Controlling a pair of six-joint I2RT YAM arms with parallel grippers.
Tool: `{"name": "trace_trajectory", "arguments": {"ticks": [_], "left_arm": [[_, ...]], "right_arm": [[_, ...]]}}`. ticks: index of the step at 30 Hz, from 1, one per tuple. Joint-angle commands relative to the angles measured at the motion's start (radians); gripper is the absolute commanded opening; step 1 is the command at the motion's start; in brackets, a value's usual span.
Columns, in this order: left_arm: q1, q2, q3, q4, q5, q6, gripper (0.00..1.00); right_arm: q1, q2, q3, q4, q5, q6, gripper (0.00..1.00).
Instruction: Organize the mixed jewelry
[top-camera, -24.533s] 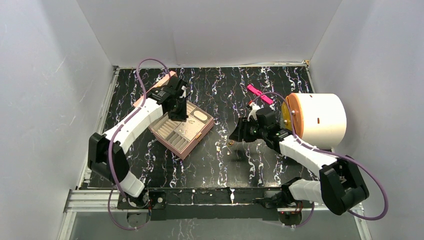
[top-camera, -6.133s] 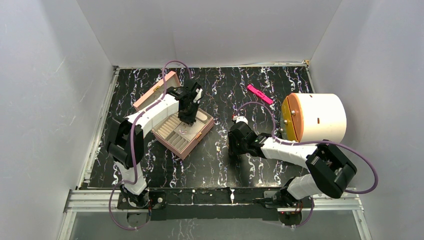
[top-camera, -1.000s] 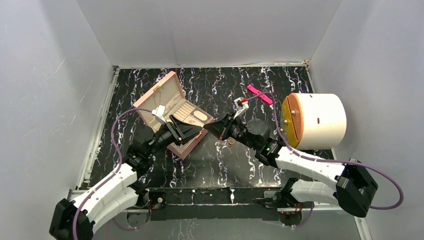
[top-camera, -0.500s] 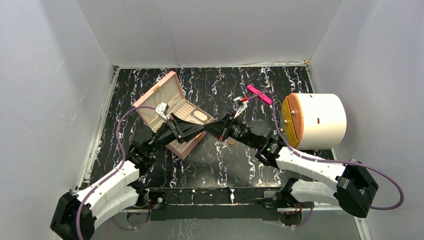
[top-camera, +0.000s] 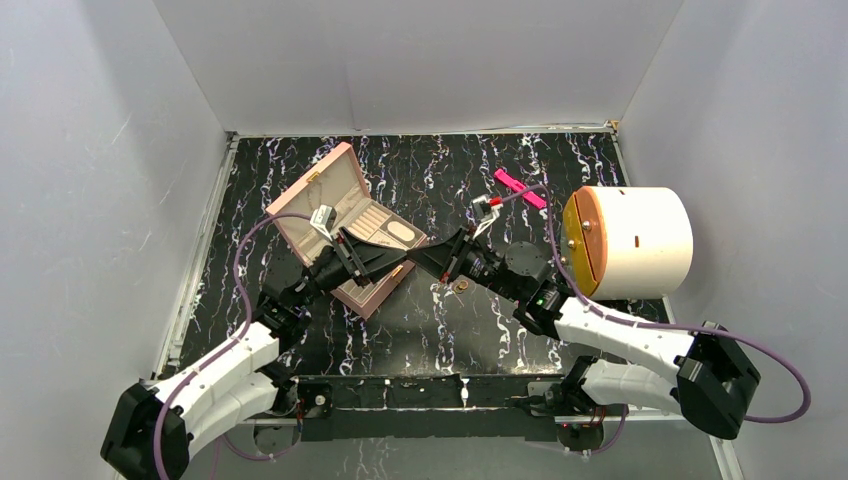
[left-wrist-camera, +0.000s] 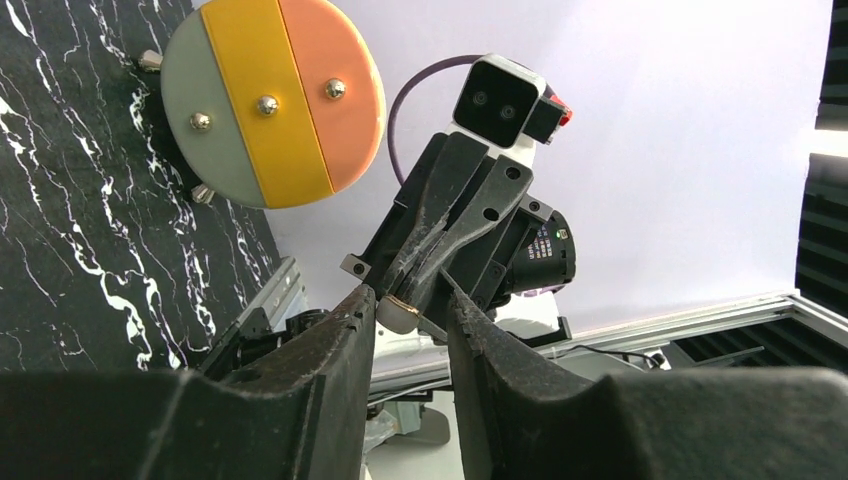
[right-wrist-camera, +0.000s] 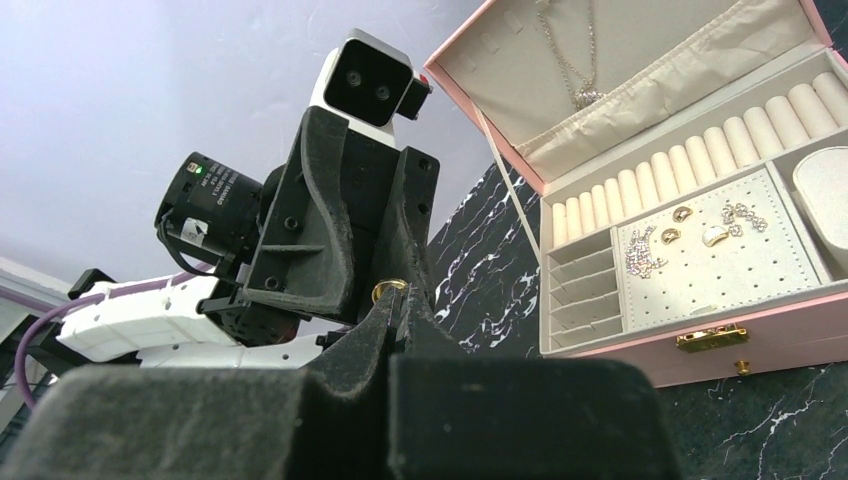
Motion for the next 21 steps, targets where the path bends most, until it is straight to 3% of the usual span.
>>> {"name": "trace_trajectory", "arguments": {"ticks": [1,6,11,13,21], "left_arm": [[-0.005,0.003,-0.007,0.069,-0.004,-0.007,0.3],[-0.005,0.013,-0.006,0.074,0.0,-0.007,0.3],[-0.005,0.016,-0.006,0.079,0.002,-0.019,0.48],[-0.005,0.015,-0.007,0.08,0.0,-0.026,0.49],[-0.005,0.029,-0.031,0.092,-0.005,-0.142,0.37]], "right_arm": [[-0.003,-0.03,0.001,0.066,0.021,-0.001,0.0],[-0.003,-0.034,-0.006,0.074,0.021,-0.003,0.0],[-0.003,-0.036,-0.009,0.084,0.009,-0.021,0.0],[-0.004,-0.041,-0.012,0.086,0.009,-0.027,0.0],[-0.006,-0.052,-0.017,0.083,-0.001,-0.093,0.0]]}}
